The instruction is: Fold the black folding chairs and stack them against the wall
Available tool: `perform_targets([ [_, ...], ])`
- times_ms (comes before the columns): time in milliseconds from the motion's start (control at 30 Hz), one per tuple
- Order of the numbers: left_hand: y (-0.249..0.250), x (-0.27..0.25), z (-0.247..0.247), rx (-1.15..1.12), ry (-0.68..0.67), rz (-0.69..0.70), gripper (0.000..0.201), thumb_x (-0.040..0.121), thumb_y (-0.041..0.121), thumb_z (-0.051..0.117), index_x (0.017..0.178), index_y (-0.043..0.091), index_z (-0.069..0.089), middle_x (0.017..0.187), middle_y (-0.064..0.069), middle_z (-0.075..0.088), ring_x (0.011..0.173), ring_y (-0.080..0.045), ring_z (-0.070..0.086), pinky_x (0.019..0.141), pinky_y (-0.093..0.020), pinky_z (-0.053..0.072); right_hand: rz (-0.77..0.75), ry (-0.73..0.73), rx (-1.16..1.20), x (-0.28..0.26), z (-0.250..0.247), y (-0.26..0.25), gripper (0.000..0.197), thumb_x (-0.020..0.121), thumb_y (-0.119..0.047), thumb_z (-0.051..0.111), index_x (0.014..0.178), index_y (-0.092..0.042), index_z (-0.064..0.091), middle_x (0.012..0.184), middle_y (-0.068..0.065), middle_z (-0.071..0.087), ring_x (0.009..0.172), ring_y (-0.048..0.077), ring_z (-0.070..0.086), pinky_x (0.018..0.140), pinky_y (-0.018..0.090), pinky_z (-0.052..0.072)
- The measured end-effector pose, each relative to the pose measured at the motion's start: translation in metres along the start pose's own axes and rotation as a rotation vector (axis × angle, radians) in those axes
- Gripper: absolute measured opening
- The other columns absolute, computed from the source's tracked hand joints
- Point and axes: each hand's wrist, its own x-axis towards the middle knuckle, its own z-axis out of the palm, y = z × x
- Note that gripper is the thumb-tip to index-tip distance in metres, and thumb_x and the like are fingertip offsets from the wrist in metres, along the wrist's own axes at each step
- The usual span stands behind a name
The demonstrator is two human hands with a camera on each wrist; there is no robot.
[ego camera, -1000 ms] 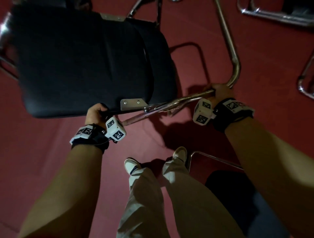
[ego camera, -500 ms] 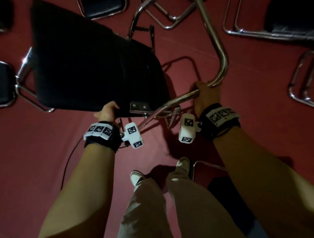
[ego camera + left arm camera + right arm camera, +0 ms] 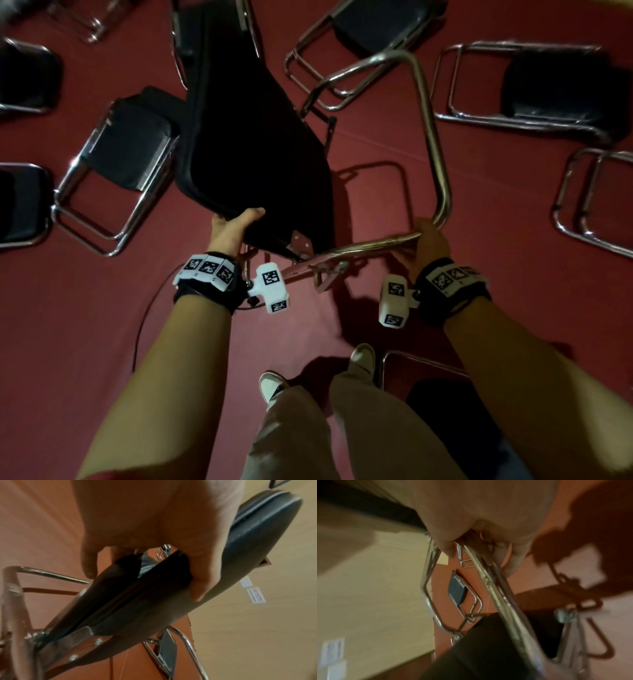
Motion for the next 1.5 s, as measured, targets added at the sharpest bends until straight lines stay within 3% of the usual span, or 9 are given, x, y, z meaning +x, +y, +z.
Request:
perform_targets([
  [233, 0.024, 0.002, 0.032, 0.176, -0.041, -0.002, 0.08, 0.059, 0.035, 0.071, 0.135, 0.026, 0.048, 0.118, 0.001, 0.069, 0.11, -0.022, 0.062, 0.091, -0.048, 0.047, -0.006, 0.023, -0.039, 0.0, -0.017, -0.019, 0.052, 0.079, -0.023, 0.058, 0.127, -0.006, 0.051, 0.1, 0.021, 0.062, 0.082, 0.035, 0.067, 0.058, 0.05, 0.057],
  [567, 0.033, 0.003, 0.083, 0.519, 0.036, 0.076, 0.113, 0.048, 0.055, 0.074, 0.146, 0.019, 0.029, 0.142, -0.013, 0.047, 0.122, -0.036, 0.054, 0.104, -0.05, 0.047, 0.021, -0.158, -0.105, -0.021, -0.026, -0.058, 0.018, 0.097, -0.024, 0.059, 0.107, -0.013, 0.049, 0.081, 0.01, 0.052, 0.064, 0.026, 0.062, 0.053, 0.04, 0.057],
  [733, 0.039, -0.021, 0.108, 0.792, 0.082, 0.11, 0.098, 0.077, 0.046, 0.075, 0.15, 0.011, 0.019, 0.147, -0.022, 0.034, 0.131, -0.045, 0.043, 0.109, -0.053, 0.04, 0.168, -0.473, -0.218, -0.048, -0.019, -0.087, 0.052, 0.09, -0.062, 0.051, 0.091, -0.01, 0.053, 0.085, 0.017, 0.06, 0.069, 0.034, 0.062, 0.067, 0.048, 0.059],
  [867, 0.027, -0.041, 0.124, 0.938, 0.118, 0.16, 0.092, 0.073, 0.041, 0.08, 0.142, 0.011, 0.027, 0.14, -0.02, 0.038, 0.128, -0.043, 0.043, 0.109, -0.053, 0.039, 0.061, -0.575, -0.396, -0.08, 0.016, -0.102, 0.038, 0.097, -0.045, 0.052, 0.097, -0.008, 0.057, 0.088, 0.012, 0.064, 0.07, 0.025, 0.069, 0.073, 0.04, 0.059],
  [1000, 0.017, -0.043, 0.125, 0.953, 0.113, 0.199, 0.092, 0.071, 0.035, 0.083, 0.142, 0.013, 0.029, 0.138, -0.018, 0.038, 0.128, -0.041, 0.043, 0.107, -0.052, 0.041, -0.087, -0.523, -0.432, -0.092, 0.026, -0.104, 0.018, 0.099, -0.028, 0.057, 0.103, -0.012, 0.052, 0.103, 0.015, 0.063, 0.097, 0.043, 0.067, 0.082, 0.052, 0.058],
  [1100, 0.014, -0.042, 0.125, 0.981, 0.114, 0.231, 0.094, 0.07, 0.034, 0.084, 0.144, 0.015, 0.03, 0.136, -0.017, 0.038, 0.128, -0.041, 0.043, 0.106, -0.052, 0.042, -0.174, -0.497, -0.384, -0.093, 0.029, -0.106, 0.073, 0.088, -0.048, 0.067, 0.144, -0.025, 0.027, 0.118, 0.014, 0.058, 0.08, 0.033, 0.07, 0.063, 0.04, 0.06],
  [1200, 0.01, -0.045, 0.128, 1.005, 0.121, 0.256, 0.099, 0.067, 0.034, 0.085, 0.147, 0.017, 0.029, 0.135, -0.017, 0.039, 0.127, -0.041, 0.043, 0.105, -0.051, 0.043, -0.317, -0.448, -0.488, -0.092, 0.029, -0.105, 0.104, 0.078, -0.058, 0.073, 0.155, -0.038, 0.005, 0.115, -0.007, 0.056, 0.078, 0.024, 0.073, 0.069, 0.038, 0.061],
  [1400, 0.008, -0.052, 0.138, 1.018, 0.14, 0.228, 0.104, 0.061, 0.036, 0.086, 0.147, 0.023, 0.028, 0.133, -0.015, 0.041, 0.125, -0.039, 0.046, 0.104, -0.052, 0.044, -0.448, -0.428, -0.661, -0.086, 0.023, -0.107, 0.086, 0.079, -0.048, 0.077, 0.152, -0.031, 0.034, 0.091, -0.025, 0.051, 0.086, 0.003, 0.066, 0.083, 0.029, 0.059],
  [1500, 0.008, -0.053, 0.138, 1.028, 0.128, 0.207, 0.104, 0.063, 0.037, 0.085, 0.147, 0.023, 0.026, 0.134, -0.015, 0.041, 0.125, -0.04, 0.046, 0.105, -0.052, 0.043, -0.433, -0.416, -0.657, -0.09, 0.026, -0.11, 0.084, 0.079, -0.047, 0.077, 0.151, -0.032, 0.037, 0.092, -0.023, 0.054, 0.079, 0.007, 0.067, 0.065, 0.018, 0.056],
])
